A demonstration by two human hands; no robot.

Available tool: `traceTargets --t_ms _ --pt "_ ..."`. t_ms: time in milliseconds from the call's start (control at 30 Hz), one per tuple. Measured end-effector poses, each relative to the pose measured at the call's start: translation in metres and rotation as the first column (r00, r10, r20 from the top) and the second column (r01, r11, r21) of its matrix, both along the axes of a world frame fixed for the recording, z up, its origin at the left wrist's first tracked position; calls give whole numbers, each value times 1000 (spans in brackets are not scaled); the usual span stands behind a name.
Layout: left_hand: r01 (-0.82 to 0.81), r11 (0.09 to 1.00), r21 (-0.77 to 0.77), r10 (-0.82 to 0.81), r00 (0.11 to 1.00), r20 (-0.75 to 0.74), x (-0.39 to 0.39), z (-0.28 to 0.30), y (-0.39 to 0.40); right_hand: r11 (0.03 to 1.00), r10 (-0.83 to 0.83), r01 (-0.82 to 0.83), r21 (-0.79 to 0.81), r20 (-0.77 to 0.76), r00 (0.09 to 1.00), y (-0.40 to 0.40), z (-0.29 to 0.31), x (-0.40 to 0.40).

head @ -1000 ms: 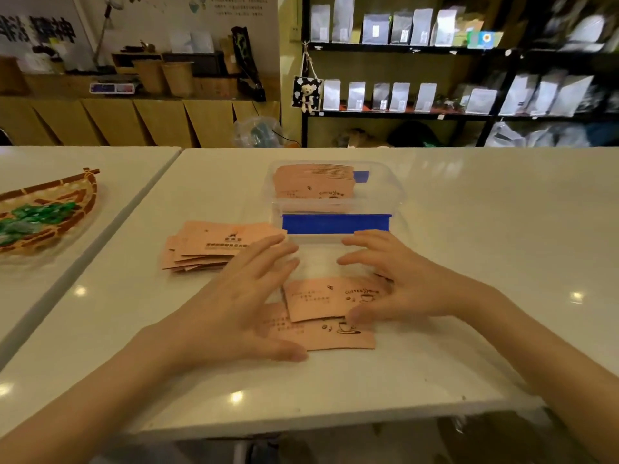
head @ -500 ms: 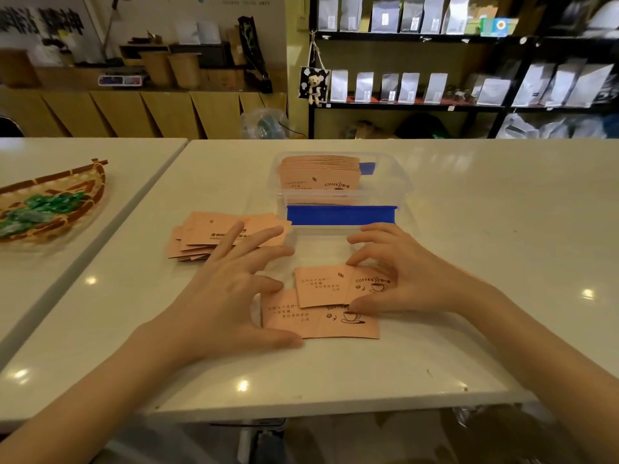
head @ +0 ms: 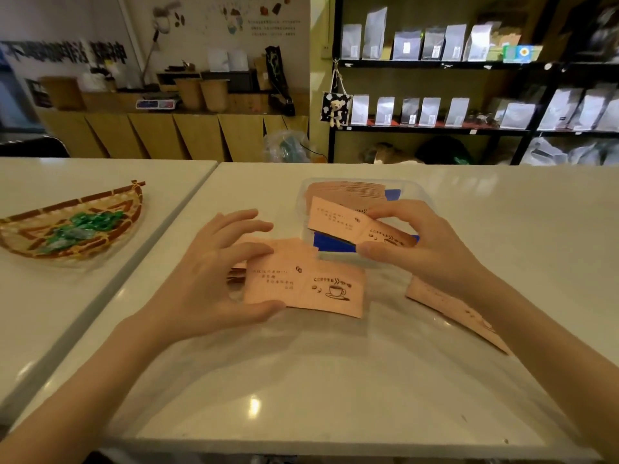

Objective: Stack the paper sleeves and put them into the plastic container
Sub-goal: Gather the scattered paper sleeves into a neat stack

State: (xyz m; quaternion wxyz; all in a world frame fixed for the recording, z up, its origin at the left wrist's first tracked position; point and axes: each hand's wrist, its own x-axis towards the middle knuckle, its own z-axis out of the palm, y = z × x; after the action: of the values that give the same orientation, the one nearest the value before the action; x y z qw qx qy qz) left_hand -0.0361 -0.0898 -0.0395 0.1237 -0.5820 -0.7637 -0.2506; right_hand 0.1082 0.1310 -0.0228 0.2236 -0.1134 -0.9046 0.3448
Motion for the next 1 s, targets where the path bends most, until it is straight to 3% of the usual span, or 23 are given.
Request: traceTargets --t_ms 133,300,533,700,900,1000 --pt "-147 988 41 144 987 71 -36 9 -6 998 53 -50 39 -63 997 -17 10 -27" --pt "-262 965 -3 260 956 134 -65 -2 -5 947 7 -22 320 49 999 -36 5 -69" --pt "-265 939 -217 315 917 245 -65 -23 -2 876 29 -121 466 199 979 -49 -22 -89" --pt "-239 954 -180 284 912 294 -65 -26 -5 831 22 -170 529 275 961 -49 -35 -88" --pt "-188 982 8 187 978 97 -46 -31 5 842 84 -221 493 286 955 -38 -23 -66" --pt "-46 995 88 53 995 -88 -19 -22 20 880 150 -218 422 188 971 -29 -15 -38"
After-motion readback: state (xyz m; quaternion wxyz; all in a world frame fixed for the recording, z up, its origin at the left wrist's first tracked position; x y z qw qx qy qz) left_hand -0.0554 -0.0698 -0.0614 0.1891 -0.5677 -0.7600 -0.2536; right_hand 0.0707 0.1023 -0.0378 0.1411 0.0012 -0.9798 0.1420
